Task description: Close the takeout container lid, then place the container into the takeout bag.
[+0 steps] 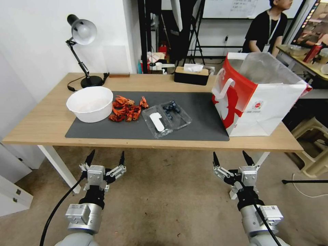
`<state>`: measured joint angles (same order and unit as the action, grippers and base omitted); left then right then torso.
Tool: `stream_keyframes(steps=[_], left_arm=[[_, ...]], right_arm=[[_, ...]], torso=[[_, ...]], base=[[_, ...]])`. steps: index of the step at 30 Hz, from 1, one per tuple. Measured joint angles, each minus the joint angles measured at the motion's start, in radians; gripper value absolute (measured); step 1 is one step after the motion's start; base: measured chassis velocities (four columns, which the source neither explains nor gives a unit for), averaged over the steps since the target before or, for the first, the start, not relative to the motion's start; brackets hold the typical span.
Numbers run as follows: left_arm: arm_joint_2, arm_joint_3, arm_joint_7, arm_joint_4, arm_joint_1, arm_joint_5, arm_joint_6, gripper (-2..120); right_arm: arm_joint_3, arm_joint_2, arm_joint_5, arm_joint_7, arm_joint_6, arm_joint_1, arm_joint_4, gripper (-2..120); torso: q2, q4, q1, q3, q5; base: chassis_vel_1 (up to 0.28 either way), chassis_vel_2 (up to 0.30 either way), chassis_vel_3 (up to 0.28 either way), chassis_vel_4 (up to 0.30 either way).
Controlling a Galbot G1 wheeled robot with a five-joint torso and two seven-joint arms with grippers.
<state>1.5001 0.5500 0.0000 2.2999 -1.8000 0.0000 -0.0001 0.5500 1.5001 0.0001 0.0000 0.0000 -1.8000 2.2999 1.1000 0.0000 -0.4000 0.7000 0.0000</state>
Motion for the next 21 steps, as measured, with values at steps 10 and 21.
stream_keyframes(steps=[10,21], left_arm=[[0.0,0.0,0.0,0.0,0.0,0.0,0.0,100],[-0.001,-0.001,-0.001,0.0,0.0,-0.002,0.001,100]], right_arm=[[0.0,0.0,0.0,0.0,0.0,0.0,0.0,100],[0.0,-0.001,0.001,0.0,-0.002,0.0,0.0,100]], torso=[[0.0,0.0,0.0,0.0,0.0],[0.0,0.0,0.0,0.0,0.0]], base=[[0.0,0.0,0.0,0.0],[0.0,0.0,0.0,0.0]])
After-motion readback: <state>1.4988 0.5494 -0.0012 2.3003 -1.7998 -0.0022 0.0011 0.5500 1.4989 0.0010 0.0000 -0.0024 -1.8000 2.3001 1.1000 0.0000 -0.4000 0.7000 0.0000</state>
